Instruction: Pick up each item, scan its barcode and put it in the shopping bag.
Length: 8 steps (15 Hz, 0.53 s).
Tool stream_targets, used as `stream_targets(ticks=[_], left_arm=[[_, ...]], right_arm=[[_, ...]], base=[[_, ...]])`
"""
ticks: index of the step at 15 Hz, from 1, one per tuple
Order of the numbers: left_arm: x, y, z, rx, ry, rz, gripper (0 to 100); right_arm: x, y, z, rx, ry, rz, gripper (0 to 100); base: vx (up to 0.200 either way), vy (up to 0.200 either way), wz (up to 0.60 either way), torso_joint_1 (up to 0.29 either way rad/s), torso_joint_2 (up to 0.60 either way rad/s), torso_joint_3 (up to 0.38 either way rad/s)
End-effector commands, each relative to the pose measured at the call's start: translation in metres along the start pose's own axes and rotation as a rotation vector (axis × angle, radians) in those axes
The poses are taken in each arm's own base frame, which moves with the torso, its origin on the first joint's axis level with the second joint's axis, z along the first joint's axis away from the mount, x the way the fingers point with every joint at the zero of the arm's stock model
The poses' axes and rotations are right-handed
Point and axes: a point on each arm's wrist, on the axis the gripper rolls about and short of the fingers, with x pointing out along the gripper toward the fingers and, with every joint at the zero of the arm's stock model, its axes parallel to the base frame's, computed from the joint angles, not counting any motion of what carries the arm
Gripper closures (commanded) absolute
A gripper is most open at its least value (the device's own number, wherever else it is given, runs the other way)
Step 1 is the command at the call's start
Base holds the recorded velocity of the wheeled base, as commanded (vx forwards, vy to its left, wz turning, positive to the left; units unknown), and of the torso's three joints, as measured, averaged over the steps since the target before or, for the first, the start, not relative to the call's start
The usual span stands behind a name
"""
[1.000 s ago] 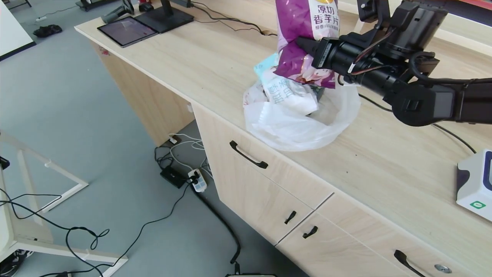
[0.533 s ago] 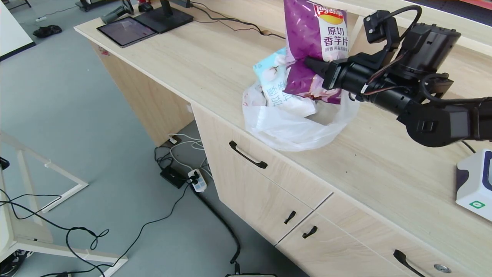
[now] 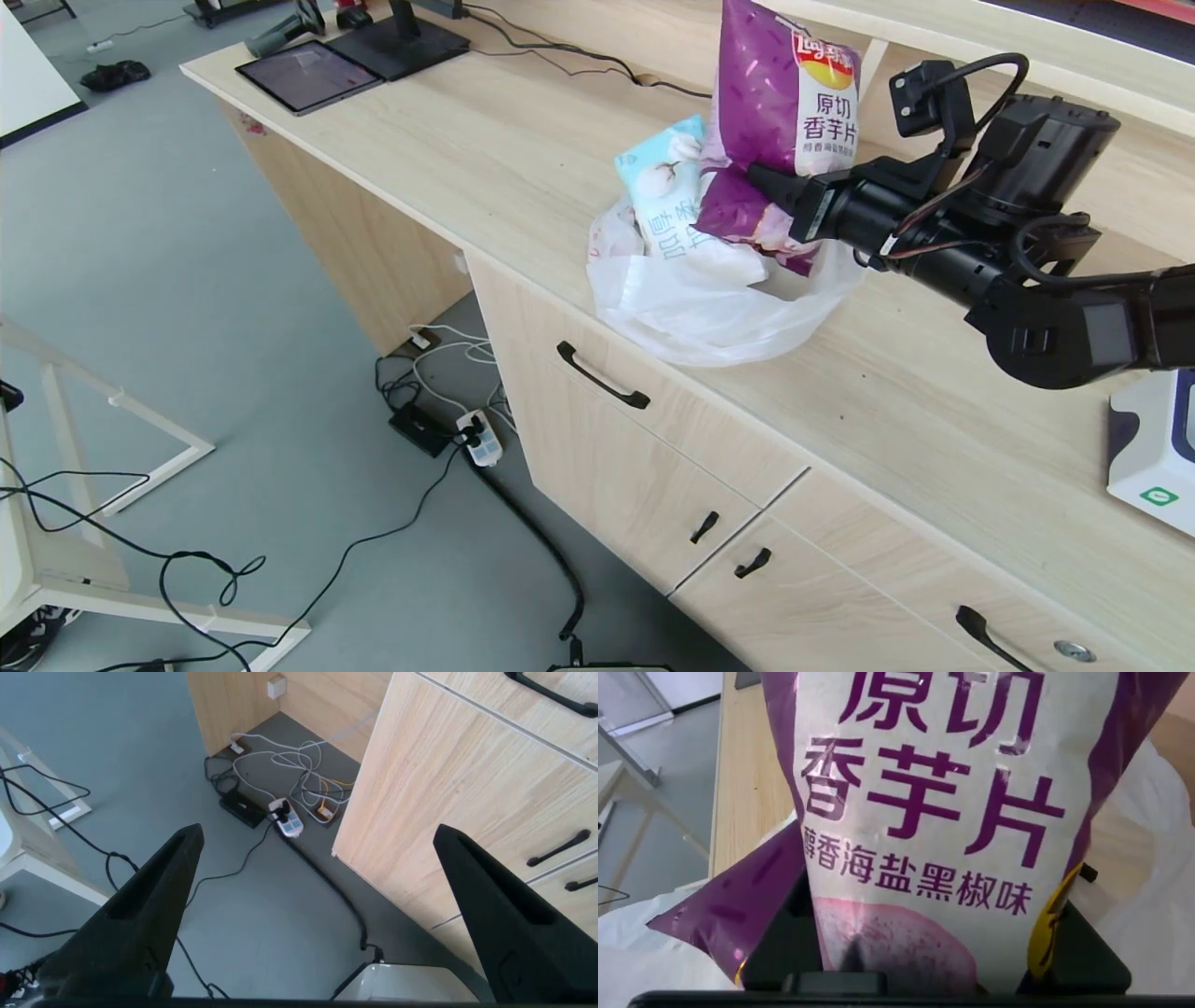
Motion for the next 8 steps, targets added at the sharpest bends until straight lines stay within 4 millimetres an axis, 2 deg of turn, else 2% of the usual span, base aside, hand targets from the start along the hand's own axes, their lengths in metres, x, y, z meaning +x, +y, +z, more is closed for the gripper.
stream_targets(ticks=[1,5,8], left_arm=[[0.0,0.0,0.0,0.0,-0.001,0.0,0],[0.0,0.0,0.0,0.0,-0.001,0.0,0],[0.0,0.0,0.0,0.0,-0.001,0.0,0]], right_arm=[[0.0,-0.004,-0.001,-0.001,0.001,-0.008,0],[0.003,-0.004,0.009,-0.008,-0.039,-0.006,0],[0.002,-0.004,0.025,-0.007,-0.087,-0.007,0]], base=[[0.0,0.0,0.0,0.0,0.0,0.0],[0.0,0.0,0.0,0.0,0.0,0.0],[0.0,0.0,0.0,0.0,0.0,0.0]])
